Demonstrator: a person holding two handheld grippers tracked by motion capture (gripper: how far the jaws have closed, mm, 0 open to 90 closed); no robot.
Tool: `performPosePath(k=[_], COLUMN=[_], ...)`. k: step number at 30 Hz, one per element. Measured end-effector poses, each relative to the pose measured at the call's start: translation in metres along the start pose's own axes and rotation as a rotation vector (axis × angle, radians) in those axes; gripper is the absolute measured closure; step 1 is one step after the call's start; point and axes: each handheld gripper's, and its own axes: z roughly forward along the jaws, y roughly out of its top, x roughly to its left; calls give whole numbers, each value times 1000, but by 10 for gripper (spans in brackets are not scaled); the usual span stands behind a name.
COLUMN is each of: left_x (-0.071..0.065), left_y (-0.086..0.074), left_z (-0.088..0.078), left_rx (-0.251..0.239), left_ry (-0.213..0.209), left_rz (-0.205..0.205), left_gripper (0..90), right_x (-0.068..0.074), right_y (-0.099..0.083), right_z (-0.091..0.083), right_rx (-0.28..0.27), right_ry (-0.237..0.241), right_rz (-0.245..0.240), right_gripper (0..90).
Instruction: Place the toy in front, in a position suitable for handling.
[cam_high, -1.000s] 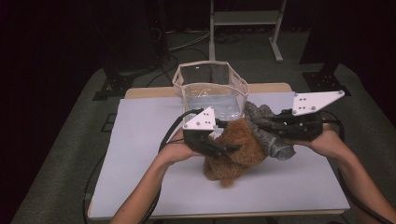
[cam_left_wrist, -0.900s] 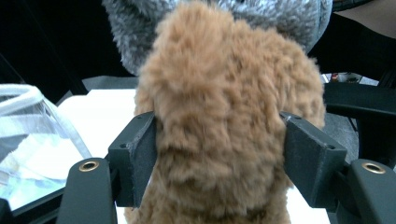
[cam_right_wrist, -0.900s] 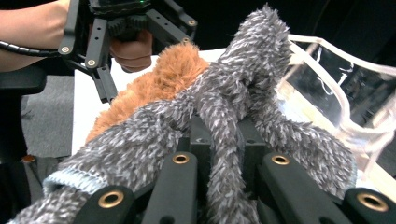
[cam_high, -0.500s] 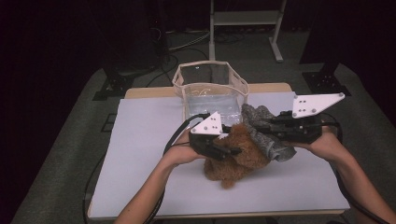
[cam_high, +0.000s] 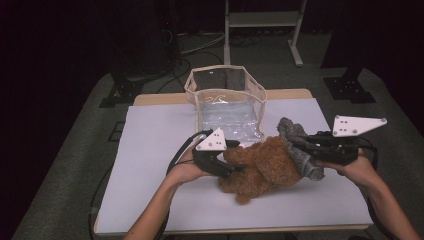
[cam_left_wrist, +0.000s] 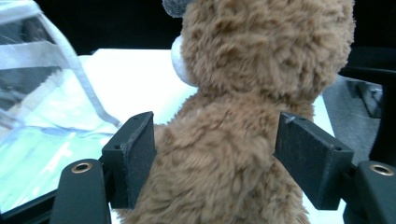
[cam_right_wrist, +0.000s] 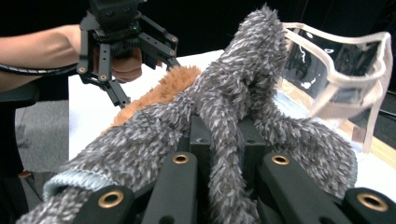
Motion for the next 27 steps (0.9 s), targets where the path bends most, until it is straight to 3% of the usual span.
performPosePath(k=[5,8,9,12,15,19,24,27], left_x=[10,13,13,10,13,14,18,20], left_y=[-12,-17,-21,-20,-14,-1,2,1], left_z=[6,12,19,21,13,-2,-23,-30], left_rx=[10,39,44,2,-29,-21,12,55], left_ry=[-73,-85,-110,-111,-115,-76,-26,9], left_rz=[17,16,10,3,-20,11,8,4], left_gripper=[234,253,357,608,659,670,670,665], right_x=[0,0,0,-2,-4,-1,0,0], right_y=[-14,-16,-18,-22,-23,-16,-13,-19], right_z=[-6,-7,-7,-7,-9,-6,9,19], right_rx=[-21,-24,-30,-28,-37,-46,-51,-13], right_ry=[-9,-10,-10,-18,-25,-23,-9,-11], right_rz=[17,22,27,34,50,36,33,34], right_gripper=[801,801,801,800,800,800,799,797])
